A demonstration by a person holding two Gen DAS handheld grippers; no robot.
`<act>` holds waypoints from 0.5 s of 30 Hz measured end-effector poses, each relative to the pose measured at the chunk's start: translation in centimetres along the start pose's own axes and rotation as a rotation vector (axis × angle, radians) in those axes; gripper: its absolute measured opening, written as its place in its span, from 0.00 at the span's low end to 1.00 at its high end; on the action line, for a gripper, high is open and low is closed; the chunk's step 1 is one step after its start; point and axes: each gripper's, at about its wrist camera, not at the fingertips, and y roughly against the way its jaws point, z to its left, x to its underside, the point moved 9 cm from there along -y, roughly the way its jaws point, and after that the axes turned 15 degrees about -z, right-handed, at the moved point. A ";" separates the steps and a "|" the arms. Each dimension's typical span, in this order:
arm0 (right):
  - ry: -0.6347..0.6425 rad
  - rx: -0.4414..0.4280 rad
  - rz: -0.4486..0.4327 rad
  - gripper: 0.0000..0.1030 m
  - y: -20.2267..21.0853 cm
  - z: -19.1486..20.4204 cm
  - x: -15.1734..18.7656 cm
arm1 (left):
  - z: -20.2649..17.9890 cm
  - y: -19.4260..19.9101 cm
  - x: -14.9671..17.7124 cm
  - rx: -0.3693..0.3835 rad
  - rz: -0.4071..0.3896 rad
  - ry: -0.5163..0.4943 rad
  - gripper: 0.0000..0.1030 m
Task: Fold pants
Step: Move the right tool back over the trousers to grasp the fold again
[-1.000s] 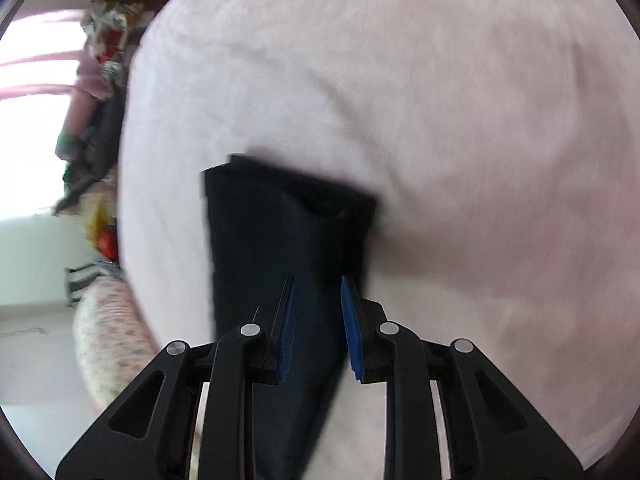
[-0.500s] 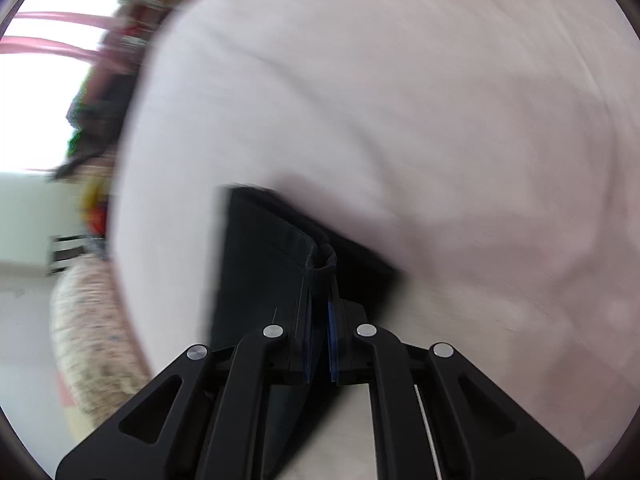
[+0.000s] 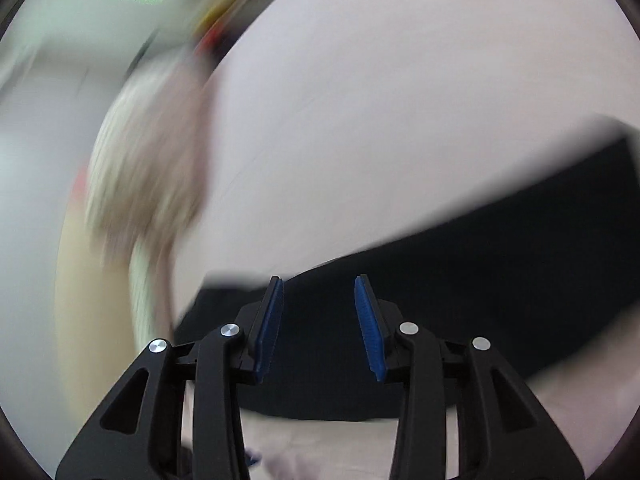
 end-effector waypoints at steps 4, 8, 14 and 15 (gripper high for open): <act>0.120 -0.115 0.261 0.38 -12.6 10.7 3.9 | 1.2 0.5 -0.6 0.031 0.002 -0.014 0.88; 0.047 -0.112 0.449 0.38 -20.8 14.2 6.8 | 1.2 1.7 -2.3 0.129 -0.041 -0.050 0.88; 0.043 -0.022 0.588 0.39 -26.7 12.9 8.6 | 0.6 2.7 -9.5 0.309 -0.167 0.040 0.92; 0.082 0.001 0.612 0.39 -27.1 12.6 9.2 | 0.6 2.5 -11.1 0.330 -0.184 0.062 0.91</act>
